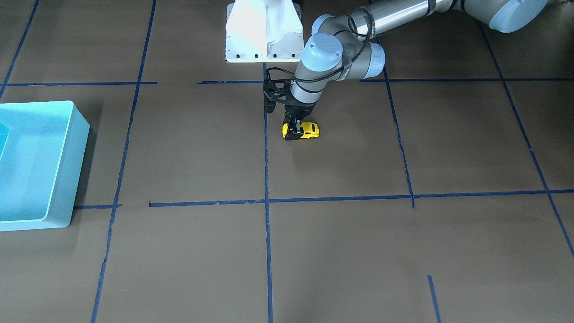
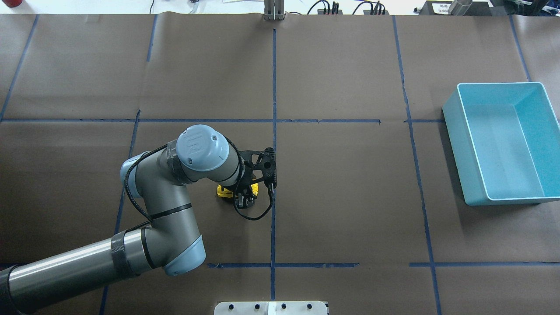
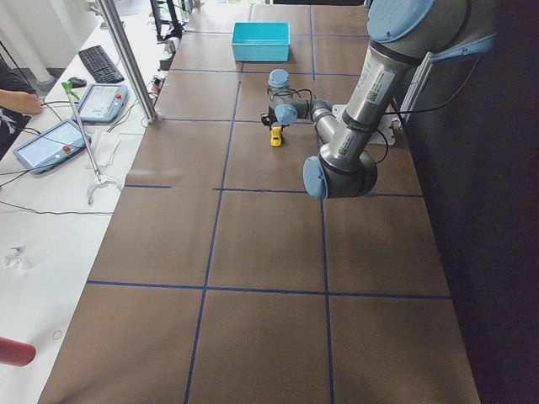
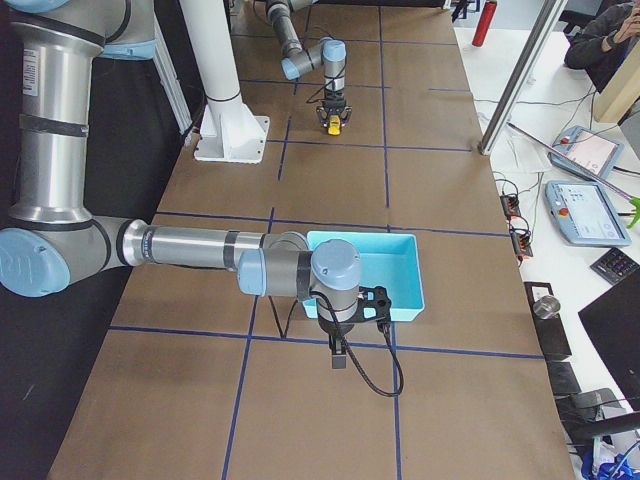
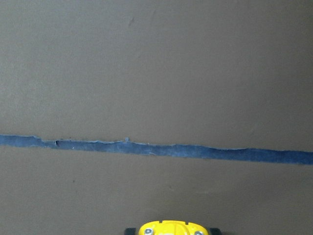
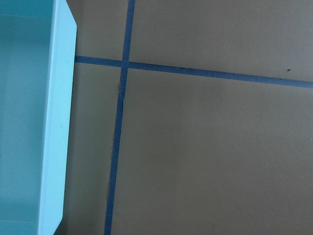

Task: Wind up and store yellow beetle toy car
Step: 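Lift the left gripper off the car, letting it drive toward the bin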

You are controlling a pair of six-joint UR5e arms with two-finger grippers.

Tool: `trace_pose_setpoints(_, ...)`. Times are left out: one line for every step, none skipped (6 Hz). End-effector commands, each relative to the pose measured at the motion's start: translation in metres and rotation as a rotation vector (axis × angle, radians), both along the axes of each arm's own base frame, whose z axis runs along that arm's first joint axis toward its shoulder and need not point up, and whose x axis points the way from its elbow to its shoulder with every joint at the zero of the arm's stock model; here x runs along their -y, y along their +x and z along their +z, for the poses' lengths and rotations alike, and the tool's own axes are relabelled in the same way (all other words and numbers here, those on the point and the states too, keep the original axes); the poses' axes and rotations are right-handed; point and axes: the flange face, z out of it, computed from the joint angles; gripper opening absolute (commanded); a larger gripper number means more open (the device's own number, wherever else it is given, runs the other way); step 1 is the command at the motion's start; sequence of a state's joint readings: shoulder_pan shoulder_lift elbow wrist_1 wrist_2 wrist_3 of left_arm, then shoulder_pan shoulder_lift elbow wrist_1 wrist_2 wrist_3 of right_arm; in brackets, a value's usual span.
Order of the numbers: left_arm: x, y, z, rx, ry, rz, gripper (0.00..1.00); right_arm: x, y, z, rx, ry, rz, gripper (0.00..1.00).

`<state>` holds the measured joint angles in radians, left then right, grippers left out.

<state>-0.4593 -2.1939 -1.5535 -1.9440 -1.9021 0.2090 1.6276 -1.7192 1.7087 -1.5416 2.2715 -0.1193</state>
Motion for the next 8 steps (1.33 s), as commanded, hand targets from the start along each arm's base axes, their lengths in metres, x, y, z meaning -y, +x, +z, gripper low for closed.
trace_pose_setpoints(0.007, -0.015, 0.016, 0.000, -0.010, -0.008, 0.18, 0.000, 0.000, 0.000, 0.000, -0.002, 0.000, 1.00)
trace_pose_setpoints(0.008, -0.023, 0.032, 0.006, -0.018, -0.008, 0.70, -0.002, 0.000, 0.001, 0.000, -0.002, 0.000, 1.00)
trace_pose_setpoints(0.010, -0.037, 0.047, -0.013, -0.010, -0.019, 1.00, -0.002, 0.000, 0.001, 0.000, -0.002, 0.000, 1.00)
trace_pose_setpoints(0.009, -0.059, 0.059, -0.038, 0.001, -0.034, 1.00, -0.002, 0.000, 0.001, 0.000, -0.002, 0.000, 1.00)
trace_pose_setpoints(0.022, -0.082, 0.065, -0.050, -0.028, -0.021, 1.00, -0.002, 0.000, 0.001, 0.000, -0.002, 0.000, 1.00)
trace_pose_setpoints(0.029, -0.095, 0.069, -0.050, -0.041, -0.024, 1.00, -0.001, 0.000, 0.000, 0.000, 0.000, 0.000, 1.00)
trace_pose_setpoints(0.041, -0.111, 0.085, -0.026, -0.079, -0.032, 1.00, -0.001, 0.000, -0.002, 0.000, 0.001, 0.000, 1.00)
trace_pose_setpoints(0.050, -0.122, 0.091, -0.013, -0.093, -0.047, 1.00, -0.001, 0.000, -0.003, 0.000, 0.003, 0.000, 1.00)
